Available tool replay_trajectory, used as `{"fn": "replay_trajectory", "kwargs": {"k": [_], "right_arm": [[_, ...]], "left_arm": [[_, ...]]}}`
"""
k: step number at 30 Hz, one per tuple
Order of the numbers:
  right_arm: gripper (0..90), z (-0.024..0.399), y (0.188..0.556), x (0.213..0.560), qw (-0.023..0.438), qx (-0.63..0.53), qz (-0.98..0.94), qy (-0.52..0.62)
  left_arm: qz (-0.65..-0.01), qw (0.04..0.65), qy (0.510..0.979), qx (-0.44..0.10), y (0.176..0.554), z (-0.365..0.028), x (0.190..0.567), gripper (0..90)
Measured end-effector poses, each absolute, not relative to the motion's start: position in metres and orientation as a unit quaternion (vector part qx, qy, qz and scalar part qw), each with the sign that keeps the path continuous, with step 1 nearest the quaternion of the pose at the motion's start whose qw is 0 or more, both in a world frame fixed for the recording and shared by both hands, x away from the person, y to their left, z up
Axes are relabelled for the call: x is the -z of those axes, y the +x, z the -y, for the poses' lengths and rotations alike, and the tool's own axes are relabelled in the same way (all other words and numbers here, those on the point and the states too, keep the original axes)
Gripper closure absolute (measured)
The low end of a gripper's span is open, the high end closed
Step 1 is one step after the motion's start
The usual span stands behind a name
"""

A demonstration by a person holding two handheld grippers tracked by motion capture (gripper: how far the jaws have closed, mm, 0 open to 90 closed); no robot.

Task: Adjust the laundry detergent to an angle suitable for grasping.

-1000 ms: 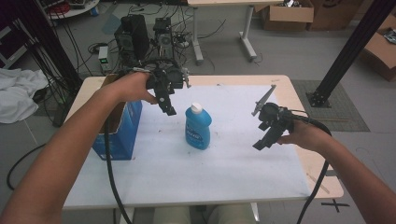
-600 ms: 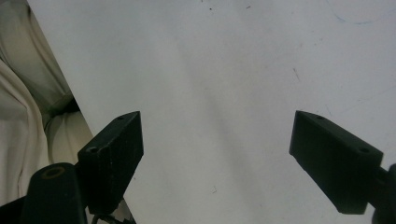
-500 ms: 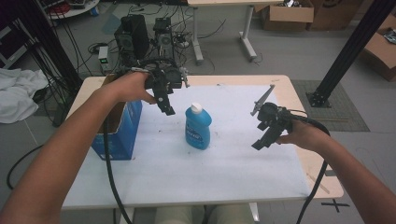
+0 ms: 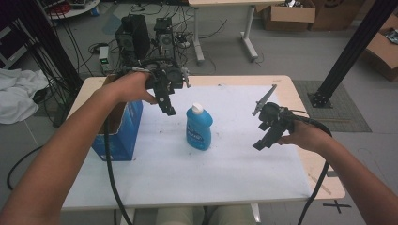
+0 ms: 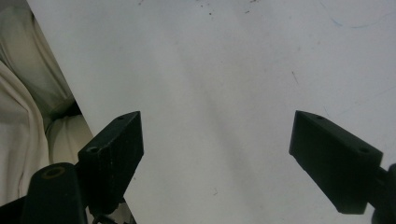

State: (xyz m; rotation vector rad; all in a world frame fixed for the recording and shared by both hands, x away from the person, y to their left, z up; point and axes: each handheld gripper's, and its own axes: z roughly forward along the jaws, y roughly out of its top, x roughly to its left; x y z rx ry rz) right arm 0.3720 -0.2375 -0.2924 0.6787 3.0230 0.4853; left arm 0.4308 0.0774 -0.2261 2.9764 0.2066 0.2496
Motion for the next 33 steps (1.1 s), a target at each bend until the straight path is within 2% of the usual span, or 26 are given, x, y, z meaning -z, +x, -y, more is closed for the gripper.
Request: {"fn": "replay_trajectory", "kwargs": {"k": [14,33], "right_arm": [[17.2,0.225,0.372,0.287,0.014,-0.193,-0.954,0.23],[16.2,0.177,0.377,0.29,0.042,-0.262,-0.93,0.254]], "left_arm": [[-0.067,0.067,0.992,-0.083,0.432,-0.079,0.226,20.3],[-0.065,0.066,0.992,-0.085,0.433,-0.084,0.228,20.3]]}}
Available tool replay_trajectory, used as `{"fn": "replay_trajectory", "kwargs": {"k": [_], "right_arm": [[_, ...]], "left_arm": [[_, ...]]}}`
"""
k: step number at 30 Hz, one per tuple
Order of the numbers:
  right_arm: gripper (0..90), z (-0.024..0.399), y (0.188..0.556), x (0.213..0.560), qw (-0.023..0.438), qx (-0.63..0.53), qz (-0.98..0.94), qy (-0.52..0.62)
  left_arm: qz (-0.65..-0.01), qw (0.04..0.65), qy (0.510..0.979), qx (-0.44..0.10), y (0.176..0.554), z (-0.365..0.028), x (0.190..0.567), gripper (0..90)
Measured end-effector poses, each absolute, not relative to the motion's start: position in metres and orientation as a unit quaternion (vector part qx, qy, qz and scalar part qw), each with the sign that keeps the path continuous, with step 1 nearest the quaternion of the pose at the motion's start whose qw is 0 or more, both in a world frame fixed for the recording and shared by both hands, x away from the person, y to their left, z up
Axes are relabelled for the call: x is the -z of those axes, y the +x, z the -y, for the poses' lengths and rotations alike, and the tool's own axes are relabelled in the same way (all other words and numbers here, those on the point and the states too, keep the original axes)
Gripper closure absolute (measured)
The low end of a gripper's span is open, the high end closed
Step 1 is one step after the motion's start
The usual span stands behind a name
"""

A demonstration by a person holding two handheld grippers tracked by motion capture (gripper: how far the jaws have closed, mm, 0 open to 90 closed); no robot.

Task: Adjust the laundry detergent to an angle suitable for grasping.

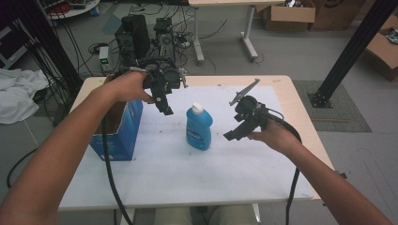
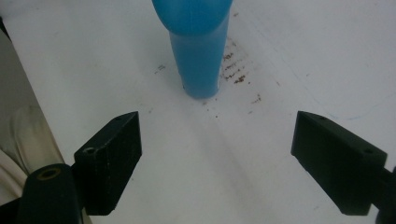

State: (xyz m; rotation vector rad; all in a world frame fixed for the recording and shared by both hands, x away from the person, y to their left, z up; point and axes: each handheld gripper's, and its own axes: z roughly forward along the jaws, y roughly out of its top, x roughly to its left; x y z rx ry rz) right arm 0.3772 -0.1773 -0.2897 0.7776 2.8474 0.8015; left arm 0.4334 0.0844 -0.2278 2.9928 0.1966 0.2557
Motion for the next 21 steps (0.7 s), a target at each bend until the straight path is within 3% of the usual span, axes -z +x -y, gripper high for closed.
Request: {"fn": "replay_trajectory", "kwargs": {"k": [21], "right_arm": [[16.0,0.152,0.384,0.306,0.058,-0.315,-0.911,0.26]], "left_arm": [[-0.064,0.065,0.992,-0.085,0.433,-0.082,0.228,20.3]]}}
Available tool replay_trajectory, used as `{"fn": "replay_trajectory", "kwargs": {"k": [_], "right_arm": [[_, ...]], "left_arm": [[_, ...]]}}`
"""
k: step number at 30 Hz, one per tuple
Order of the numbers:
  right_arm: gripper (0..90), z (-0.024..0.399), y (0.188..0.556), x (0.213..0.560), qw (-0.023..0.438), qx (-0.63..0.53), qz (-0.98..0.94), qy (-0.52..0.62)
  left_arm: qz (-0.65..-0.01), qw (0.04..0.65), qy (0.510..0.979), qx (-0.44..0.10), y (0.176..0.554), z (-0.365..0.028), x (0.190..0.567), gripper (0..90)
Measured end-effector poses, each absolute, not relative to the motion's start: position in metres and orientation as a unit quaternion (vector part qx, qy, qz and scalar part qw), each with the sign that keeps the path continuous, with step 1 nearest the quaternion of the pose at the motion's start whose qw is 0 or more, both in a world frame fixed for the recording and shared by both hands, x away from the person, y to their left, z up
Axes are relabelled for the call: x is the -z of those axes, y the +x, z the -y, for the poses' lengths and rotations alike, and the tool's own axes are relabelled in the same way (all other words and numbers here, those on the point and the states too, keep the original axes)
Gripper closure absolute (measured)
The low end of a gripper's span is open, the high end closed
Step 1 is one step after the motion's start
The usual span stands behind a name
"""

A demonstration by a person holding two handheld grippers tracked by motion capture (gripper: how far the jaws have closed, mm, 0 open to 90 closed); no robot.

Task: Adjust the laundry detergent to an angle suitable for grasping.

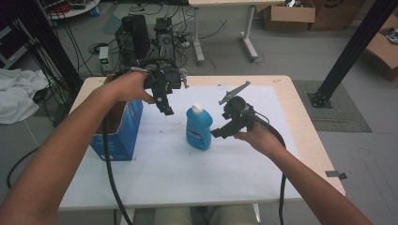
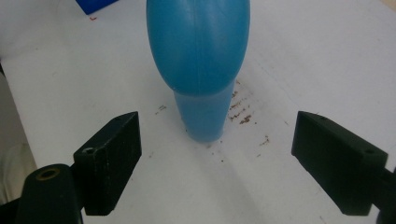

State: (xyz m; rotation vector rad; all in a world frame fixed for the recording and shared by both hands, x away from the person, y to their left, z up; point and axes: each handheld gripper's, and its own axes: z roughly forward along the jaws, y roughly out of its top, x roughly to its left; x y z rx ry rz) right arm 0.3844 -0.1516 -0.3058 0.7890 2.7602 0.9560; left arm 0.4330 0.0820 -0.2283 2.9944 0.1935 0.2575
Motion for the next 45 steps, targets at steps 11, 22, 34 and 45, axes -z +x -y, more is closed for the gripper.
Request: {"fn": "replay_trajectory", "kwargs": {"k": [11,22,34,45], "right_arm": [[15.7,0.141,0.384,0.315,0.064,-0.34,-0.904,0.253],[15.7,0.129,0.388,0.323,0.068,-0.357,-0.897,0.252],[15.6,0.119,0.395,0.333,0.07,-0.364,-0.891,0.26],[15.7,0.112,0.397,0.343,0.07,-0.371,-0.889,0.258]], "left_arm": [[-0.067,0.067,0.992,-0.087,0.434,-0.083,0.229,20.3],[-0.069,0.065,0.992,-0.086,0.434,-0.084,0.229,20.3],[-0.068,0.066,0.992,-0.086,0.435,-0.086,0.23,20.5],[-0.071,0.064,0.992,-0.087,0.436,-0.088,0.231,20.5]]}}
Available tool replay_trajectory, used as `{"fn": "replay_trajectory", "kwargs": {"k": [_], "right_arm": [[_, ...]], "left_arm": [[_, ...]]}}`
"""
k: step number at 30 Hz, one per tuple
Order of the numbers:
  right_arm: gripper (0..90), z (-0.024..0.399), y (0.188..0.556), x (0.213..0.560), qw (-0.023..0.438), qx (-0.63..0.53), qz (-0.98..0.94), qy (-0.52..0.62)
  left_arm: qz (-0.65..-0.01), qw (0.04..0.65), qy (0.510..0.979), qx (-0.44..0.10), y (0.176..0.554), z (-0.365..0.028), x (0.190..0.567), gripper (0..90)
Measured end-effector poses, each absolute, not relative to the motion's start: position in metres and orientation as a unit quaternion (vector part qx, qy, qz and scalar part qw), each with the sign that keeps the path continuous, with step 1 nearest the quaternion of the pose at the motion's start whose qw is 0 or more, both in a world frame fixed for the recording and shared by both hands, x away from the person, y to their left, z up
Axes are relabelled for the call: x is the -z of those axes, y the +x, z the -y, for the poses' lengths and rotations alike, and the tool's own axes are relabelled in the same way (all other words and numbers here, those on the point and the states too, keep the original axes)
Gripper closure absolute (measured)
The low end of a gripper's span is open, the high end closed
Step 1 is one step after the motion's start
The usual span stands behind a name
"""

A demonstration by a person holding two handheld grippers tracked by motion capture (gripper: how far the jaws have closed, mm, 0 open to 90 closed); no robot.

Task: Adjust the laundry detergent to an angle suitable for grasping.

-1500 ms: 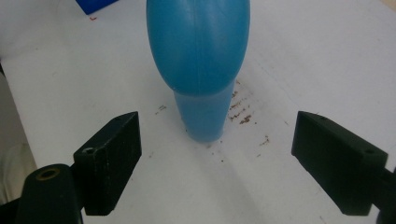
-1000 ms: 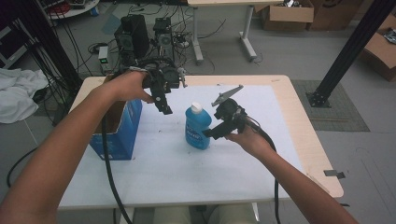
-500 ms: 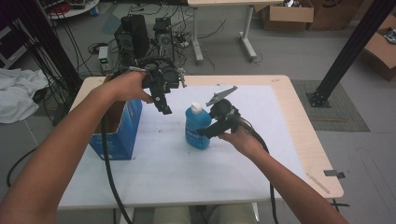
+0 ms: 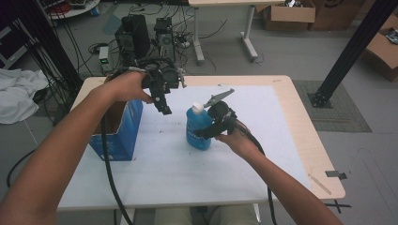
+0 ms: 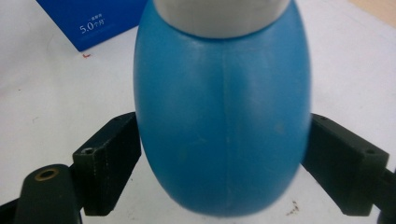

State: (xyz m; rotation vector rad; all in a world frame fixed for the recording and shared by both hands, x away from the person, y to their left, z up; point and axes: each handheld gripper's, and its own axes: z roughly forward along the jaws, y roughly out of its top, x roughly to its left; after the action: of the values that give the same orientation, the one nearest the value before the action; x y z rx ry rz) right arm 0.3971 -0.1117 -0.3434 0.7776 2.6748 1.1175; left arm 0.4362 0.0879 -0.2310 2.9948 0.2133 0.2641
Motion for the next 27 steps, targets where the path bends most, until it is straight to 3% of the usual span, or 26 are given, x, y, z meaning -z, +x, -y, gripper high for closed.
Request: {"fn": "replay_trajectory", "kwargs": {"k": [17,27], "right_arm": [[16.3,0.1054,0.3991,0.3514,0.08,-0.383,-0.881,0.266],[21.7,0.1058,0.3999,0.3533,0.075,-0.388,-0.878,0.269]], "left_arm": [[-0.071,0.062,0.992,-0.088,0.4363,-0.0906,0.2317,20.9],[-0.071,0.06,0.992,-0.088,0.4362,-0.0908,0.2316,21.2]]}}
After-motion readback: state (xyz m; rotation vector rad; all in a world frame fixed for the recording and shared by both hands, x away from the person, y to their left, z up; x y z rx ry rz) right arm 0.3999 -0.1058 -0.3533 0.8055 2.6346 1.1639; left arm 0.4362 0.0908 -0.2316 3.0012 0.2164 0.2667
